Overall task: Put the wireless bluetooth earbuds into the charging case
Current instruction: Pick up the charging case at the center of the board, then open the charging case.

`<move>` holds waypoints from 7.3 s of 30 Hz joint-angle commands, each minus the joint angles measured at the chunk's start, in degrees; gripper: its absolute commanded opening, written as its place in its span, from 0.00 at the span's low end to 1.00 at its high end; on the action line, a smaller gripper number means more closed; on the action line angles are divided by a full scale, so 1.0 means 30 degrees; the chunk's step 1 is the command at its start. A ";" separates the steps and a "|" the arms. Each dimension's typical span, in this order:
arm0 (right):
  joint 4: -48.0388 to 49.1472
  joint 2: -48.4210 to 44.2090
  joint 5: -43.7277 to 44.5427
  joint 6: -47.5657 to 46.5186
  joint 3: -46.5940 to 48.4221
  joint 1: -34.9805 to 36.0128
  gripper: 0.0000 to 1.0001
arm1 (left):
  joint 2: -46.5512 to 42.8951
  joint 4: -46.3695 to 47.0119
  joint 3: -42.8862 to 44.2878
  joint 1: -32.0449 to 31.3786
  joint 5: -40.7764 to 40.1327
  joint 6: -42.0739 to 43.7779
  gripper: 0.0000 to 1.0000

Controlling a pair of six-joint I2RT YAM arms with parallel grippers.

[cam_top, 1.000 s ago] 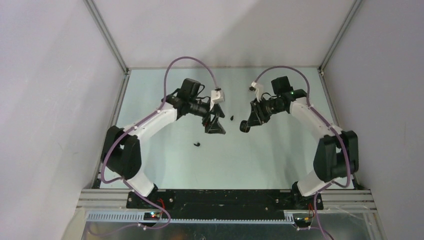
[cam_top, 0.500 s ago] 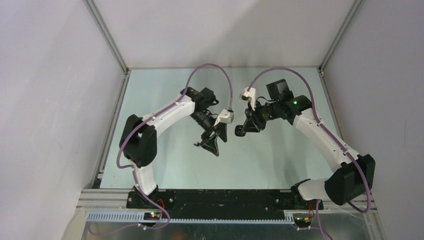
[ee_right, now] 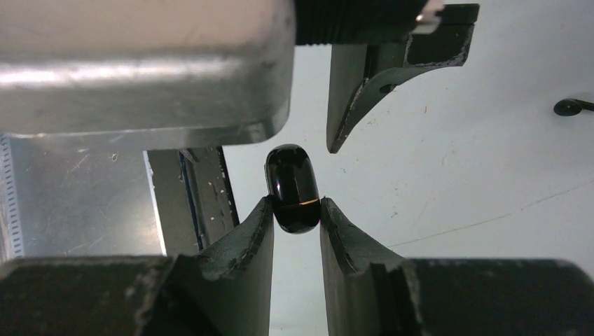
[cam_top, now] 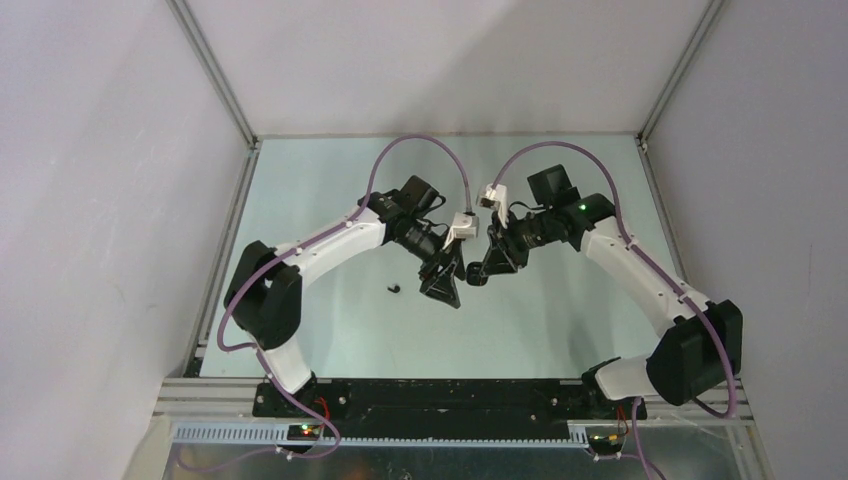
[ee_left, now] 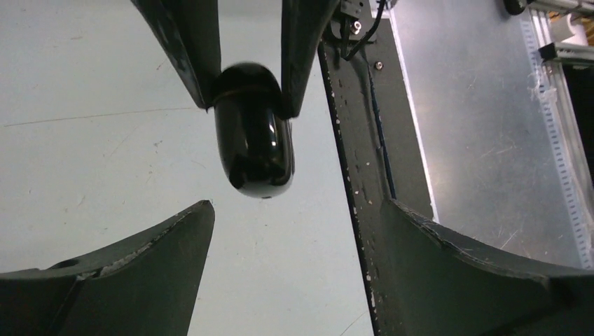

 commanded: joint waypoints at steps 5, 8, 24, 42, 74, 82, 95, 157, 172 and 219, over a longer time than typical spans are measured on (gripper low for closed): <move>-0.0214 0.0544 -0.0762 -0.0573 0.0041 0.0451 0.15 | 0.0093 -0.0433 0.1273 -0.0549 0.1537 -0.0334 0.92; -0.0302 0.0742 -0.0758 -0.0667 0.0039 0.0671 0.15 | 0.0166 -0.0336 0.1287 -0.0686 0.1692 -0.0427 0.91; -0.0440 0.0571 -0.1781 -0.0686 0.0040 0.0426 0.15 | 0.0345 0.1938 0.0577 -0.0757 0.1428 -0.2667 0.83; -0.0528 0.0789 -0.2335 -0.0691 0.0039 -0.0014 0.15 | 0.0201 0.1873 0.0451 -0.0780 0.2031 -0.2495 0.39; 0.4984 -0.1815 -0.4826 0.3748 0.0039 -0.2501 0.81 | -0.3712 1.5323 -0.2899 0.0051 0.0658 -1.3490 0.17; 0.6534 -0.2358 -0.6825 0.5000 -0.1523 -0.2498 0.79 | -0.3904 2.5766 -0.6094 0.0167 0.1560 -2.1645 0.17; 0.8639 -0.3678 -0.8453 0.7270 -0.2400 -0.3789 0.75 | -0.3026 3.2063 -0.7614 0.0145 0.1121 -2.5391 0.16; 0.8834 -0.6204 -0.6818 0.6869 -0.2088 -0.6924 0.02 | -1.0902 1.1701 -0.4997 0.2783 -1.3025 -0.6936 0.99; 0.2454 -0.5656 -0.6610 0.1149 -0.1103 -0.4401 0.03 | -0.8138 0.8722 -0.5733 -0.0870 -0.2650 -0.3477 0.99; 0.5041 -0.3738 -0.5778 0.2252 -0.3008 -0.1154 0.01 | -0.5247 1.1012 -0.3547 -0.1696 0.2076 -1.0574 0.68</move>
